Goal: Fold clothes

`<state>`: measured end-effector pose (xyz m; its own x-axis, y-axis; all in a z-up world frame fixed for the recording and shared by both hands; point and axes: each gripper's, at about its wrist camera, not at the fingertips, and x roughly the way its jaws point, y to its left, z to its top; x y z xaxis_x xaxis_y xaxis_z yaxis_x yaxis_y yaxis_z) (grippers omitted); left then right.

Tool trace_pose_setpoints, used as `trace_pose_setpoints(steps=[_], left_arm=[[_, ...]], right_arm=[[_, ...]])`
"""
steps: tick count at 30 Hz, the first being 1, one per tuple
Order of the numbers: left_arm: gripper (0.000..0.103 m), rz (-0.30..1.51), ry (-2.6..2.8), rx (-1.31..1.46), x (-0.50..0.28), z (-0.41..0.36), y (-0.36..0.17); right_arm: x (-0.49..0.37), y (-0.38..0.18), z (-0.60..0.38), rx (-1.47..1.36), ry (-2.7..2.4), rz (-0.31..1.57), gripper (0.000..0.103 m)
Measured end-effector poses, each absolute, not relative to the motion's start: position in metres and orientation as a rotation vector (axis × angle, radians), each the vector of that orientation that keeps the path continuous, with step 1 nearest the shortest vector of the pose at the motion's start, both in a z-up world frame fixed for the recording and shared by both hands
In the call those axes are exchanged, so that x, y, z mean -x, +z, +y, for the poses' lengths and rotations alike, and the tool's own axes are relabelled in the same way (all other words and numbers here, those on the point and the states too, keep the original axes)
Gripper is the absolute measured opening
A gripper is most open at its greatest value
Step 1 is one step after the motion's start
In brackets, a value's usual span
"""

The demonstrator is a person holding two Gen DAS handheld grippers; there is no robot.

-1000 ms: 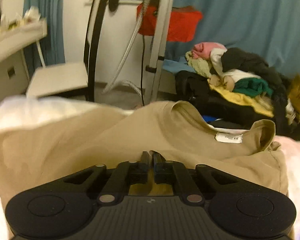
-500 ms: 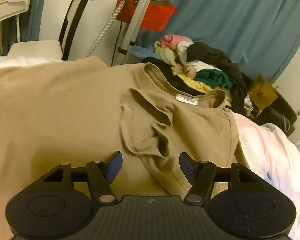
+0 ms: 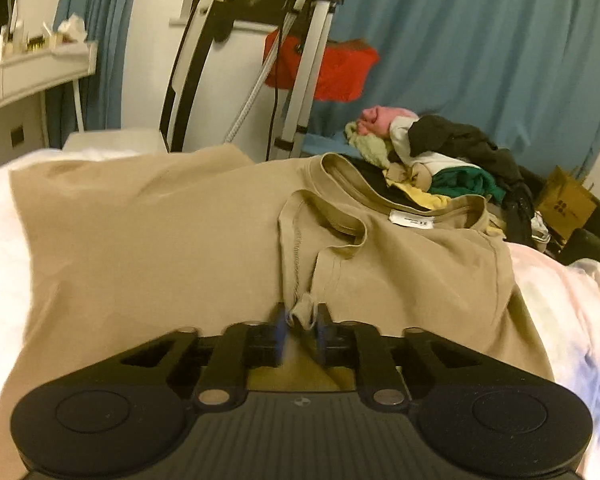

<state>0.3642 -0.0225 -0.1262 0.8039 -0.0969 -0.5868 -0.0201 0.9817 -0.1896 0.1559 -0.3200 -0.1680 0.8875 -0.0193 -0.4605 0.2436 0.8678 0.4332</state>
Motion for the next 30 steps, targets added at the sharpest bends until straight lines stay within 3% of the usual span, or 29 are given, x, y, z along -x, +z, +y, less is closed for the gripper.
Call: trace_pose_setpoints(steps=[1, 2, 8, 11, 14, 24, 30], left_arm=[[0.044, 0.637, -0.044, 0.183, -0.353, -0.023, -0.122], [0.052, 0.638, -0.047, 0.174, -0.342, -0.023, -0.117], [0.083, 0.590, -0.092, 0.060, -0.259, -0.036, -0.072], [0.085, 0.586, -0.136, 0.051, -0.213, -0.042, -0.048], [0.097, 0.549, -0.183, 0.100, -0.167, -0.039, -0.029], [0.099, 0.520, -0.213, 0.085, -0.077, -0.030, -0.036], [0.102, 0.507, -0.180, 0.062, -0.047, -0.022, -0.012]], right_arm=[[-0.156, -0.167, -0.318, -0.498, -0.134, 0.465, 0.085], [-0.155, -0.166, -0.316, -0.493, -0.124, 0.464, 0.085], [-0.146, -0.153, -0.306, -0.447, -0.091, 0.437, 0.085], [-0.137, -0.144, -0.300, -0.419, -0.073, 0.417, 0.085], [-0.125, -0.134, -0.293, -0.388, -0.057, 0.396, 0.085], [-0.072, -0.110, -0.268, -0.268, -0.054, 0.365, 0.085], [-0.047, -0.093, -0.261, -0.271, -0.030, 0.360, 0.085]])
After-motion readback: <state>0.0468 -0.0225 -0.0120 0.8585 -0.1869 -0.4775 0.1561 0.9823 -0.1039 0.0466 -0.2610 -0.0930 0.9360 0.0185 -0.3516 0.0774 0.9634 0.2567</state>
